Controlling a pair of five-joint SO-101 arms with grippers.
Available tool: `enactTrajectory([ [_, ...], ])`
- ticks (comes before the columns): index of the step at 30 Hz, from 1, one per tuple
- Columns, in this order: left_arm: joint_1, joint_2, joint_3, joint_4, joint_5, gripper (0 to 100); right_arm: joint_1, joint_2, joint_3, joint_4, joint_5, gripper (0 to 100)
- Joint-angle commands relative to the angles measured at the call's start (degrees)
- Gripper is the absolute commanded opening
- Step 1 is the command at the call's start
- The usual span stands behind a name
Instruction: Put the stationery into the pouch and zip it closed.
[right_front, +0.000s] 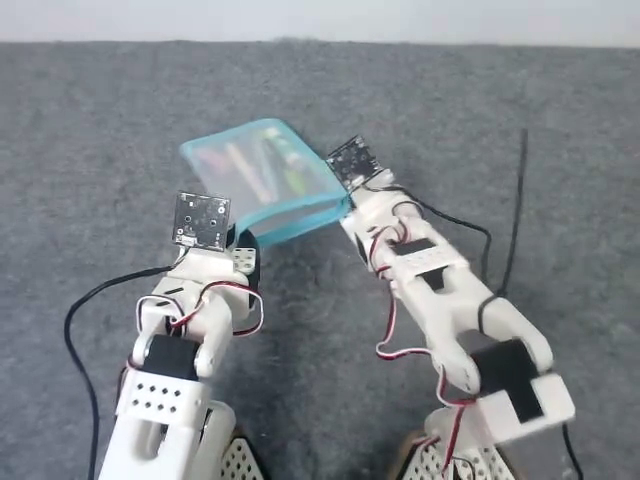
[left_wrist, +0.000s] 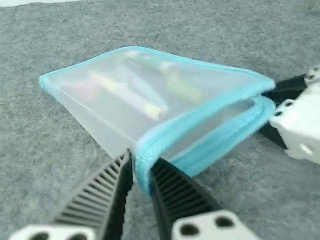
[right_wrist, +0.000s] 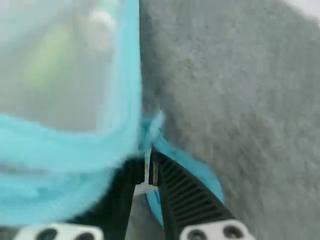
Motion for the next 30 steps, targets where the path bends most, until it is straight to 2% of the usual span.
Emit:
enactTrajectory([
  [1,0.5,-1.0,-2.5,0.1,-0.1,1,2.2,-14.1,-2.9,16.6,0.1,0.7],
  [6,0.5,-1.1,-2.5,0.1,-0.1,1,1.8,-27.1,-2.7,28.8,0.0,0.7],
  [9,0.5,-1.1,-2.5,0.2,-0.1,1,-1.3,-29.3,-0.5,29.1,0.0,0.9],
  [11,0.5,-1.0,-2.5,0.2,-0.1,1,-3.6,-27.7,2.9,25.1,0.0,0.9],
  [14,0.5,-1.0,-2.4,0.2,-0.1,1,-5.1,-23.6,8.4,13.1,-0.6,1.0],
  [21,0.5,-1.0,-2.4,0.3,-0.1,1,-4.9,-7.7,11.1,-15.3,-8.6,1.0],
  [23,0.5,-1.0,-2.4,0.3,-0.1,1,-4.9,-4.7,11.2,-16.9,-8.3,0.9],
  [25,0.5,-1.2,-2.4,0.3,-0.1,1,-4.0,-5.2,12.0,-15.2,-4.7,0.8],
  [27,-0.5,-1.3,-2.5,0.2,-0.1,1,-2.6,-8.1,13.8,-12.8,-2.1,0.8],
  [30,-2.9,-1.3,-2.9,0.0,-0.1,1,-2.7,-15.2,20.0,-12.5,-2.0,0.8],
])
